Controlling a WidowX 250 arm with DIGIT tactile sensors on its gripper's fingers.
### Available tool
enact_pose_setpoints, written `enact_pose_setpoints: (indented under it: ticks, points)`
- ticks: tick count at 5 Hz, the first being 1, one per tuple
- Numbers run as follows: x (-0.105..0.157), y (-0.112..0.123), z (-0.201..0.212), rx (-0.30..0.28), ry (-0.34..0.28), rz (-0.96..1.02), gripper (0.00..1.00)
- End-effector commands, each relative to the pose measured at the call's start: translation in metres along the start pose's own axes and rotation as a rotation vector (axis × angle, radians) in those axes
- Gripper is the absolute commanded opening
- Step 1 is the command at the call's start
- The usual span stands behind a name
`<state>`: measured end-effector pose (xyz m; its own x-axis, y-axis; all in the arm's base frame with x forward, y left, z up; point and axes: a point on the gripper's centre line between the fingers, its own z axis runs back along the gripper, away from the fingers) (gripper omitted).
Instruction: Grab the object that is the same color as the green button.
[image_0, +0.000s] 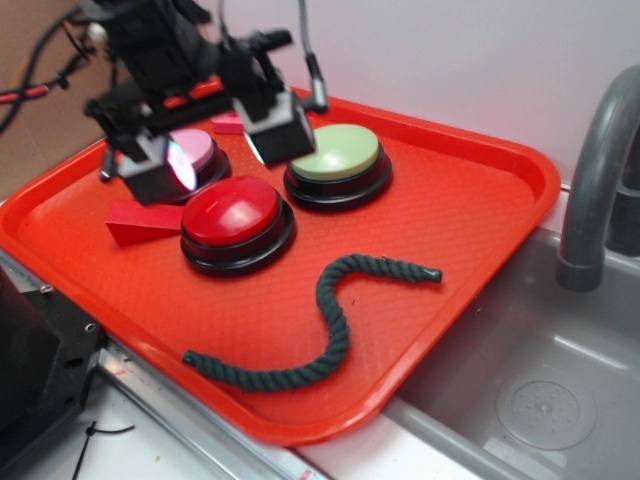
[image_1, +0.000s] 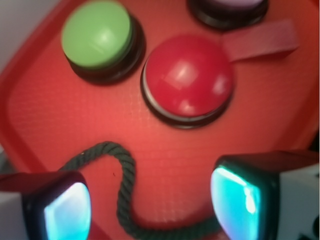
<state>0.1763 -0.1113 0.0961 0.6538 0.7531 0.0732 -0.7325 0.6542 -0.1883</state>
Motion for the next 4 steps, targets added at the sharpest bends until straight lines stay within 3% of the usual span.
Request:
enact_pose_setpoints:
  ticks: [1,3,4]
  points:
    - [-0.007,-0.033,-0.042,0.03,-0.013,-0.058,1.0]
    - [-0.015,-0.037,-0.079,0.091,0.007,-0.085,1.0]
    - [-0.017,-0.037,-0.083,0.086,0.02,-0.084,0.91]
